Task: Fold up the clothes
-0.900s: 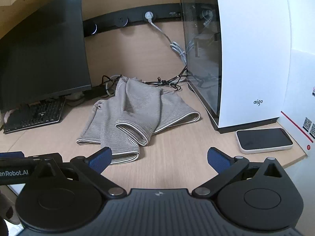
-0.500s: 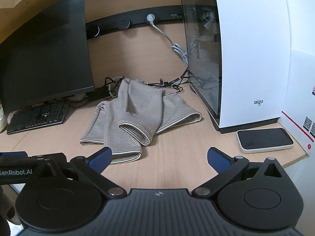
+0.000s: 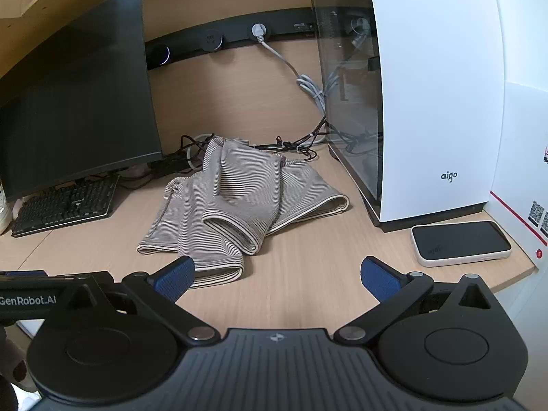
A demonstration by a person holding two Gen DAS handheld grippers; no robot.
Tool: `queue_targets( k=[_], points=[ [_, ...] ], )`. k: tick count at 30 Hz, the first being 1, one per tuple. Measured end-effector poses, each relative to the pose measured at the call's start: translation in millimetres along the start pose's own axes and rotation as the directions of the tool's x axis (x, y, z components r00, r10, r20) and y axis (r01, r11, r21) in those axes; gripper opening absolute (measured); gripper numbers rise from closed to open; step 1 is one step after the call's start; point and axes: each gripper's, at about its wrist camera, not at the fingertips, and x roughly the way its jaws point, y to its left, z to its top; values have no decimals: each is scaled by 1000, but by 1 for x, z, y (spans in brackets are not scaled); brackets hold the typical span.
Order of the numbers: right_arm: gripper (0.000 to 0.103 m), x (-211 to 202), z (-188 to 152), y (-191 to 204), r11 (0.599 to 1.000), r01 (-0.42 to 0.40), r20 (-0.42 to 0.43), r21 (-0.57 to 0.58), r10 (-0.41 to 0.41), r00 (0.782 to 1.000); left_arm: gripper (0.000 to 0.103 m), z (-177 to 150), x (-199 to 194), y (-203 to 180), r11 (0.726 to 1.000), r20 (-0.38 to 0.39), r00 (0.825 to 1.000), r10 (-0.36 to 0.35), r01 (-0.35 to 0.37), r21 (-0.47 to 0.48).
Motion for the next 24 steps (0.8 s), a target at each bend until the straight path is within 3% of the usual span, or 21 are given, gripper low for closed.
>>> queue_targets(
  k=[24],
  points=[
    [103, 1, -1, 10, 1000, -12, -9, -13, 12, 1000, 103, -4, -1, 7, 1000, 0, 1000, 8, -8, -6]
  ],
)
